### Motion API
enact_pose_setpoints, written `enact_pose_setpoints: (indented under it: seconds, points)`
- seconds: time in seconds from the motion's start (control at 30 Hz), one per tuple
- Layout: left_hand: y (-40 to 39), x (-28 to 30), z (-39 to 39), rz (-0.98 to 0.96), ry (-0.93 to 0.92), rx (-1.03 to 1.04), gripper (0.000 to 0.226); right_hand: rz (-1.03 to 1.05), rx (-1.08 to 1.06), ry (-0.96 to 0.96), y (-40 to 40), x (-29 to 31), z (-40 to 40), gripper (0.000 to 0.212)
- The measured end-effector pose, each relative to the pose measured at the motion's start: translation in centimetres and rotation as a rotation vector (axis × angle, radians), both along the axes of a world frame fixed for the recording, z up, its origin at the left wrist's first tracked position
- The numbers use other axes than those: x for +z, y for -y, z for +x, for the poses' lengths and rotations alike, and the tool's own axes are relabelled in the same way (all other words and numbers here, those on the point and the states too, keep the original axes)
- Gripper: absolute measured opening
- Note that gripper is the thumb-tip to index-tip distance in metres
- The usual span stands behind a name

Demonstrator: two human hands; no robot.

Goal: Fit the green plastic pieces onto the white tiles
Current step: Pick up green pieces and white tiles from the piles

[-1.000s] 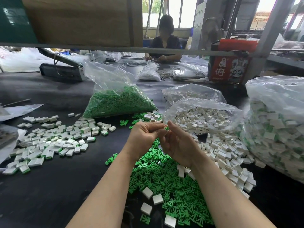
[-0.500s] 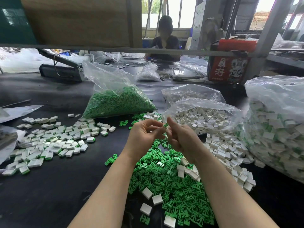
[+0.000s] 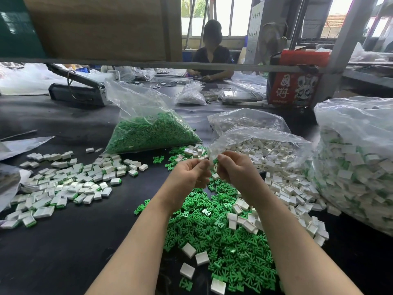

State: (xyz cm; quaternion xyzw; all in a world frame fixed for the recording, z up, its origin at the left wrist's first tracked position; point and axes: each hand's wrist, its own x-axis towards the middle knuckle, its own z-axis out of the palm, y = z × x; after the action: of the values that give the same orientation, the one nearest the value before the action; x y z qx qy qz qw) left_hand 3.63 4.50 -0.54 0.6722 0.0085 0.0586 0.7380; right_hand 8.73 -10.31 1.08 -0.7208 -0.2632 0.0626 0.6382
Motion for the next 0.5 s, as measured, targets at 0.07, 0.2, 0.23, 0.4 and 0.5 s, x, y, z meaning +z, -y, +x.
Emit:
enact_pose_setpoints:
  seconds: [0.07,0.2,0.23,0.4,0.5]
  points:
    - [0.19,0.03,-0.15,0.025,-0.051,-0.058,0.026,-0.049,-0.013,0.068,-0.14,-0.01,-0.06,0.034]
    - [0.24,0.35,-0.42,0.083,-0.009,-0.079,0.029,-0.184,-0.041,0.185,-0.52,0.0,-0.12,0.036]
    - [0.32,0.39,-0.44,0.083,0.019,-0.108,0.031,-0.182,-0.047,0.183,-0.58,-0.02,-0.13,0.037]
    - [0.41,0.02,-0.1,0.039,0.066,-0.093,0.021,-0.142,-0.094,0.213,-0.46,-0.19,0.05,0.033]
    - [0.11,-0.26,0.15,0.011,0.023,-0.038,0.021,-0.14,-0.103,0.246,-0.22,-0.2,0.25,0.02]
